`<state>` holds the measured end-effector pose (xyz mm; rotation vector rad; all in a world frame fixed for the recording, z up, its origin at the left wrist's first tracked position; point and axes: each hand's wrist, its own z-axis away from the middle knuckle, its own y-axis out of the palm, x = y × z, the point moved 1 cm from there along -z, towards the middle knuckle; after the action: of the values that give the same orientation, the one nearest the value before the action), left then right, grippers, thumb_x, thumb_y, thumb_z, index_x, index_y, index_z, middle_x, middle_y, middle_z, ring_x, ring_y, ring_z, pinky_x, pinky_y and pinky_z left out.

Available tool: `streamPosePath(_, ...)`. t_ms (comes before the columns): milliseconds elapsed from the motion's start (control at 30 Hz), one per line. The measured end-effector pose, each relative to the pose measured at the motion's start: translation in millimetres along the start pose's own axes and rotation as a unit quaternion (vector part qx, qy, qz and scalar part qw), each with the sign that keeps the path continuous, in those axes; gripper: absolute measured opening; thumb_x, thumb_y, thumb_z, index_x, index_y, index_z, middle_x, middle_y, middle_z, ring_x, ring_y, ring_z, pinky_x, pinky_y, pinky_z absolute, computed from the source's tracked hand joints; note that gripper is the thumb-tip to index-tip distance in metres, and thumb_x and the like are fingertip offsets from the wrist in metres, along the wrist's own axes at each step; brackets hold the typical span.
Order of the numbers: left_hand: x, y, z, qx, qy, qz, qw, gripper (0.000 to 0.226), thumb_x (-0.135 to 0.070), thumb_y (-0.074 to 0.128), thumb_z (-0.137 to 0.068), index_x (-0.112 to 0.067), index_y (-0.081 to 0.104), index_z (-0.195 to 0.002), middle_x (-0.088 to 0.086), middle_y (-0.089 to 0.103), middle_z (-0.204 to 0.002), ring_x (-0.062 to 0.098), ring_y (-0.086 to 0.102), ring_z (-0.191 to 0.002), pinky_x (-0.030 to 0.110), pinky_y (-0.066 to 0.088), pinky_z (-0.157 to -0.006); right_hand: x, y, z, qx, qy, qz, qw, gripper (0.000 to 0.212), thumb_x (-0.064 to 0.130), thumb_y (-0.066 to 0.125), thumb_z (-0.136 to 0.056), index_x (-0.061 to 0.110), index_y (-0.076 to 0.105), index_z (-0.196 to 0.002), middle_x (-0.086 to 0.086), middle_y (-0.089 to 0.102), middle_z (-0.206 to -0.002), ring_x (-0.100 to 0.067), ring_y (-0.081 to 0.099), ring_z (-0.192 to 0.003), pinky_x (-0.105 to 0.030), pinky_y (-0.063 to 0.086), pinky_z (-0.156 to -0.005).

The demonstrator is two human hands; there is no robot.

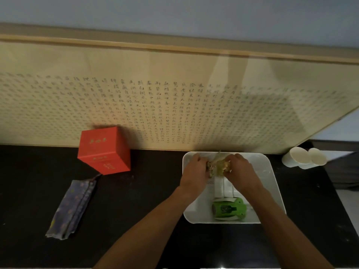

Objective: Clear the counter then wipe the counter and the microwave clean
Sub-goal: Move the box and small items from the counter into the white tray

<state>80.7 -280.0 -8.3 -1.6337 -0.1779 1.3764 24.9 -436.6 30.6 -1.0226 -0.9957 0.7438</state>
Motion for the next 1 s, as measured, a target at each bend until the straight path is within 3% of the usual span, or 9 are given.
streamPosePath(100, 3.6, 10.2, -3.5, 0.005, -0.002, -0.027, 1.0, 0.03, -0.012, 0.053, -0.099, -0.014, 0.061, -0.128, 0.004, 0.053, -0.129, 0.018, 0.058, -0.109, 0.036, 0.053, -0.1, -2.6, 6.8, -1.7, 0.008, 0.0, 0.038, 0.999, 0.015, 0.006, 0.059, -0.089, 0.008, 0.06, -0.103, -0.01, 0.057, -0.1, -0.034, 0.064, -0.083, -0.036, 0.044, -0.067)
streamPosePath(333, -4.7, 18.1, -13.7, -0.009, 0.007, -0.024, 1.0, 0.03, -0.013, 0.057, -0.1, -0.011, 0.062, -0.129, 0.005, 0.055, -0.132, 0.016, 0.061, -0.109, 0.027, 0.051, -0.099, -18.4, 6.8, -5.1, 0.007, 0.027, 0.042, 0.999, 0.019, 0.005, 0.058, -0.092, 0.007, 0.062, -0.111, -0.011, 0.06, -0.105, -0.028, 0.064, -0.089, -0.027, 0.041, -0.07)
streamPosePath(567, -13.5, 24.1, -18.9, 0.0, 0.003, 0.026, 1.0, 0.028, -0.01, 0.061, -0.097, -0.009, 0.065, -0.125, 0.008, 0.053, -0.133, 0.023, 0.06, -0.111, 0.032, 0.049, -0.103, -26.3, -7.9, 20.8, 0.024, 0.095, -0.051, 0.994, 0.048, 0.02, 0.072, -0.089, 0.011, 0.053, -0.132, -0.009, 0.065, -0.118, -0.024, 0.061, -0.11, -0.037, 0.05, -0.096)
streamPosePath(767, -13.8, 22.3, -18.1, -0.018, -0.009, 0.05, 0.999, 0.028, -0.008, 0.061, -0.096, -0.008, 0.064, -0.124, 0.007, 0.053, -0.133, 0.022, 0.057, -0.115, 0.032, 0.046, -0.107, -26.2, -4.4, 67.2, 0.044, 0.099, -0.101, 0.989, 0.041, 0.029, 0.071, -0.09, 0.02, 0.054, -0.126, 0.006, 0.059, -0.096, -0.015, 0.061, -0.092, -0.027, 0.047, -0.082)
streamPosePath(867, -6.6, 17.1, -16.3, -0.049, -0.02, 0.04, 0.998, 0.038, -0.015, 0.067, -0.095, -0.01, 0.062, -0.132, 0.006, 0.057, -0.134, 0.02, 0.056, -0.122, 0.023, 0.038, -0.109, -28.9, 10.1, 71.1, 0.053, 0.088, -0.101, 0.99, 0.042, 0.034, 0.069, -0.09, 0.022, 0.056, -0.128, 0.001, 0.064, -0.111, -0.018, 0.062, -0.102, -0.03, 0.049, -0.087)
streamPosePath(1000, -2.3, 10.9, -17.0, -0.058, -0.017, 0.012, 0.998, 0.039, -0.02, 0.074, -0.09, -0.011, 0.067, -0.127, 0.007, 0.064, -0.126, 0.02, 0.06, -0.117, 0.023, 0.038, -0.107, -14.2, 32.0, 61.7, 0.08, 0.016, -0.074, 0.994, 0.05, 0.035, 0.06, -0.095, 0.021, 0.049, -0.141, 0.0, 0.05, -0.143, -0.02, 0.06, -0.116, -0.035, 0.052, -0.096)
